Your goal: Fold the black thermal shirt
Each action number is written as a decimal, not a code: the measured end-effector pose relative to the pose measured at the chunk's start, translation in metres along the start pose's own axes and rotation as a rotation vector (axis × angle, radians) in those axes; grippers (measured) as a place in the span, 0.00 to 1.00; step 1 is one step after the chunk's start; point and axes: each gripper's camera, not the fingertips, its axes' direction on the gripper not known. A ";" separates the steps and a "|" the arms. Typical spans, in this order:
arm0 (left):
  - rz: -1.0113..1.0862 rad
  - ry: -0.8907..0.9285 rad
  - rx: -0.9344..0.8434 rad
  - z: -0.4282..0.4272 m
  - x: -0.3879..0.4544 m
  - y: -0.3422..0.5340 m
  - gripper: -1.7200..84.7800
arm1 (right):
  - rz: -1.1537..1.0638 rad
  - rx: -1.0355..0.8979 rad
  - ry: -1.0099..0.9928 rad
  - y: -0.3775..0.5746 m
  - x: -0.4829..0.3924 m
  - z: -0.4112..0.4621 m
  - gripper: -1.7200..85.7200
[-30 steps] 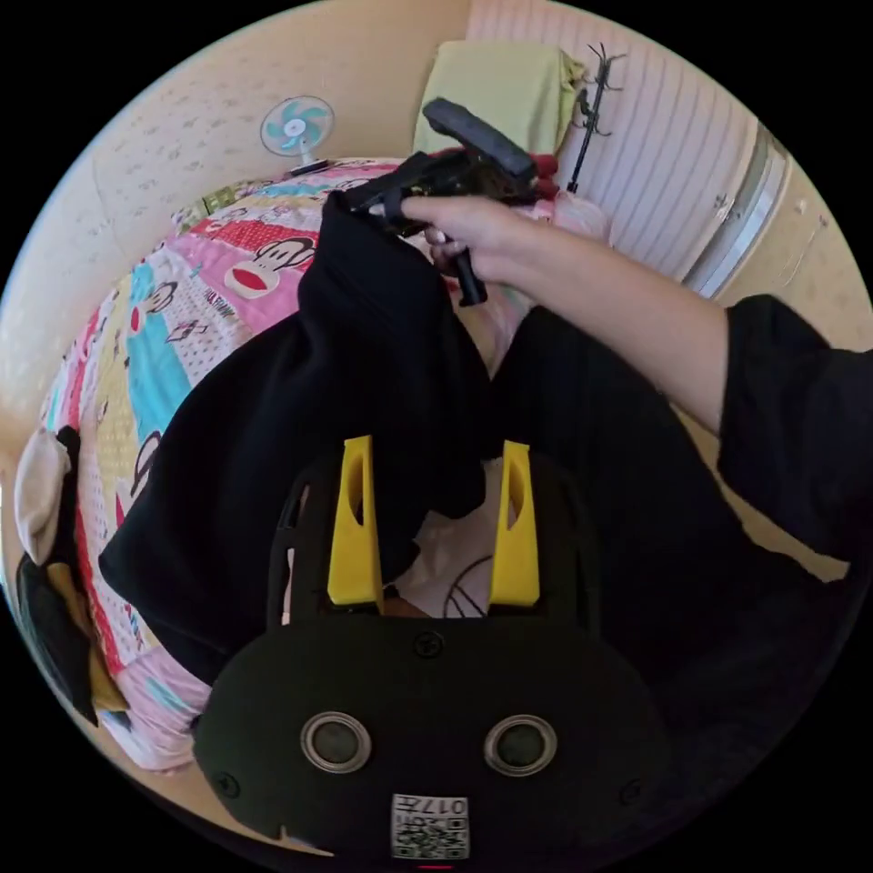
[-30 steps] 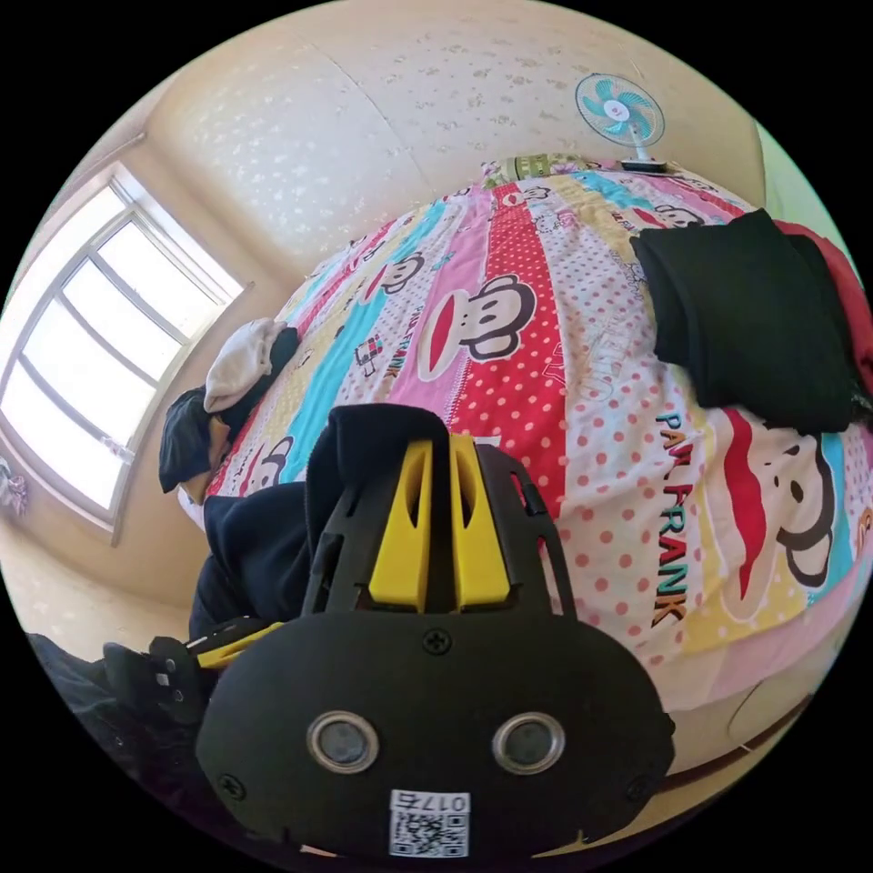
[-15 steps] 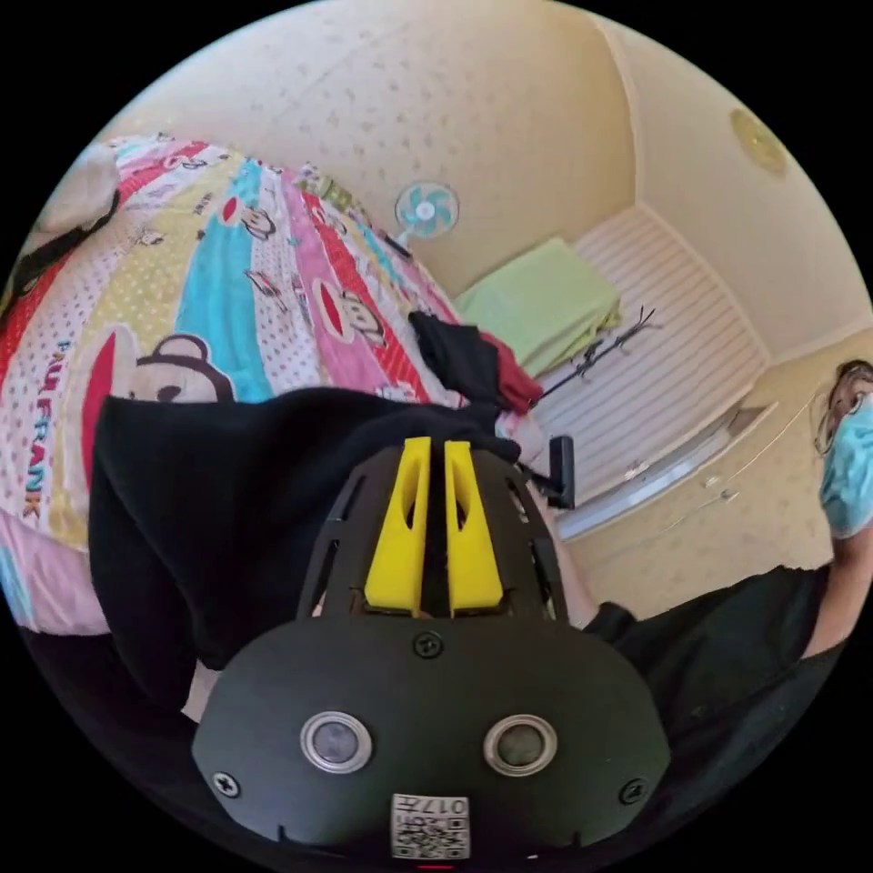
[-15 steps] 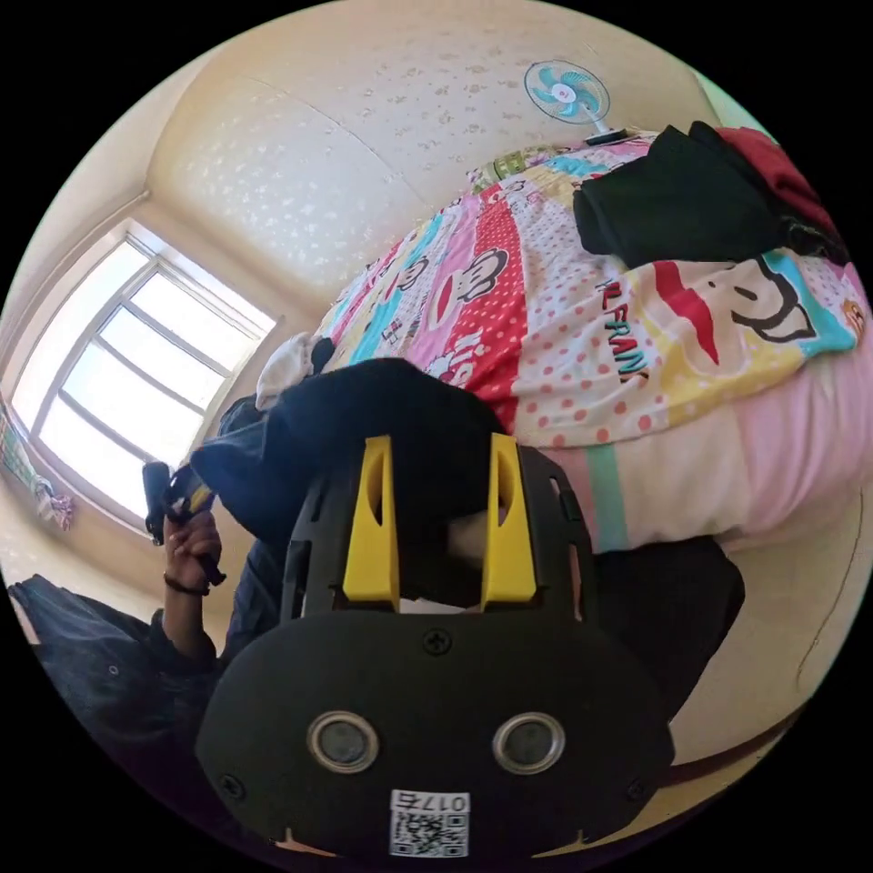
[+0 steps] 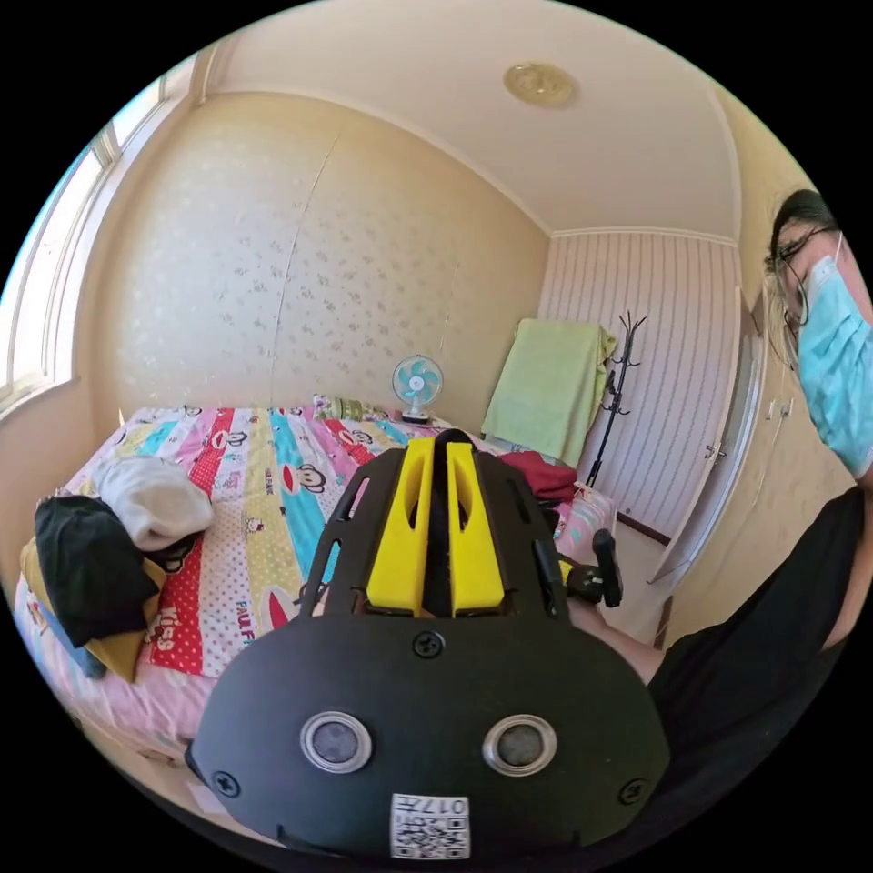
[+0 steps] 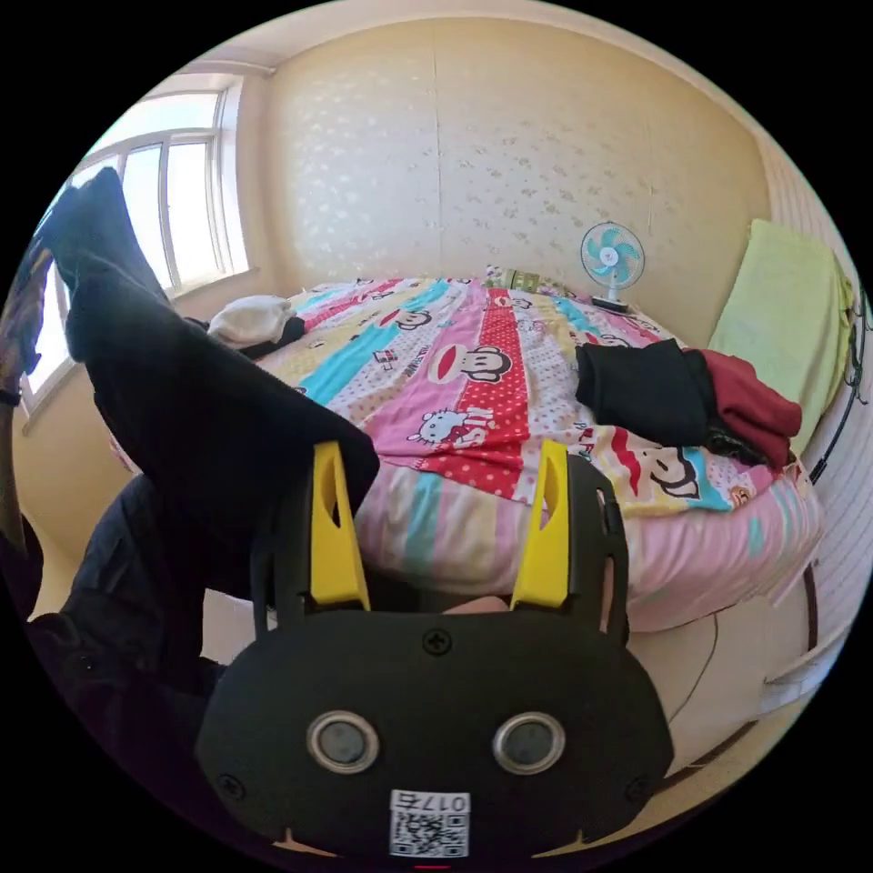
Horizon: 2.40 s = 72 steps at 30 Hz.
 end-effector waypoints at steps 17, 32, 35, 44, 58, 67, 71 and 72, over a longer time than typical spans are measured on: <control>0.088 -0.067 0.262 -0.205 0.021 -0.090 0.03 | -0.051 0.636 -0.647 -0.083 0.027 -0.255 0.05; -0.273 -0.351 -0.264 0.192 -0.321 -0.231 0.13 | 0.234 0.048 0.168 -0.430 0.088 -0.016 0.16; -0.390 -0.236 -0.366 0.241 -0.363 -0.166 0.12 | 0.165 0.082 0.034 -0.376 0.090 0.020 0.16; -0.282 -0.283 -0.947 0.290 -0.320 0.148 0.20 | 0.038 -0.390 0.135 -0.104 0.085 0.151 0.17; -0.570 -0.972 -0.325 0.007 -0.389 0.052 0.08 | 0.279 -0.081 -0.014 -0.021 0.094 0.069 0.17; -0.506 -0.355 -0.629 0.046 -0.266 0.116 0.15 | 0.422 -0.346 0.245 -0.018 0.166 0.064 0.18; -0.488 -0.255 -0.788 0.070 -0.211 0.137 0.19 | 0.317 -0.338 0.240 -0.042 0.188 0.016 0.09; -0.457 -0.291 -0.764 0.060 -0.195 0.130 0.21 | 0.353 -0.279 0.297 -0.044 0.194 -0.001 0.08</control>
